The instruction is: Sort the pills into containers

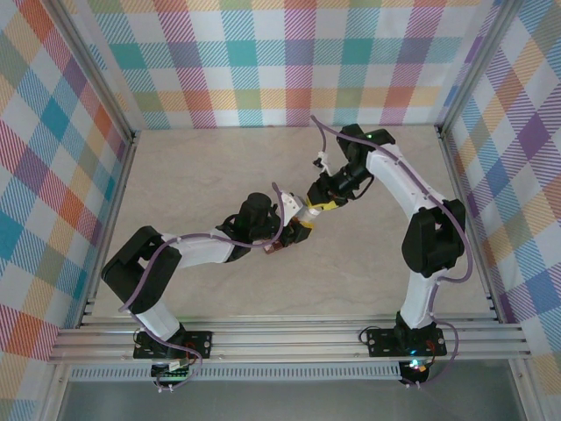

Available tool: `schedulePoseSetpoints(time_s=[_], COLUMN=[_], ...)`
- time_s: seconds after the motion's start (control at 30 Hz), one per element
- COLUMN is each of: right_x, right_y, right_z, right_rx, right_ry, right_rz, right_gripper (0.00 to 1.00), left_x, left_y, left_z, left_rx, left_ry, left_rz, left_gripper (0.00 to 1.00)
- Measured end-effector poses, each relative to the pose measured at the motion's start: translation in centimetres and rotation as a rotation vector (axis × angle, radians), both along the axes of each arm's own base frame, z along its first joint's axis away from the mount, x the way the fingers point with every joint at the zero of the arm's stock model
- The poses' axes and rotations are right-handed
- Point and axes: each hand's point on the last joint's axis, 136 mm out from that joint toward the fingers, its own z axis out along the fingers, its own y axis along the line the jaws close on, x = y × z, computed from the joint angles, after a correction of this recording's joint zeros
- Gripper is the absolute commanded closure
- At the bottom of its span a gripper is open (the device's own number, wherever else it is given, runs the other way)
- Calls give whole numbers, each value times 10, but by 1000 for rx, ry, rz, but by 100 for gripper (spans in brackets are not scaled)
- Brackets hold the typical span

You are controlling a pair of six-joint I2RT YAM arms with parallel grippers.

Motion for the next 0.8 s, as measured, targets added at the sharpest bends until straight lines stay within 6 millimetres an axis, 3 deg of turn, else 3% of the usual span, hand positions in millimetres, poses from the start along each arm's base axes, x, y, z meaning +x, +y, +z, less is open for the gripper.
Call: schedulePoseSetpoints(time_s=[0.4,0.8], right_x=[-2,-7], right_y=[3,9], right_z=[-3,-19], right_rx=[-34,4], right_ry=[-10,68], right_rz=[11,-35], right_gripper=[59,58], left_x=[-4,-9], left_y=[2,7], left_z=[0,-15], left_rx=[26,74], left_ry=[22,74], left_rz=[-13,-11], left_gripper=[100,100])
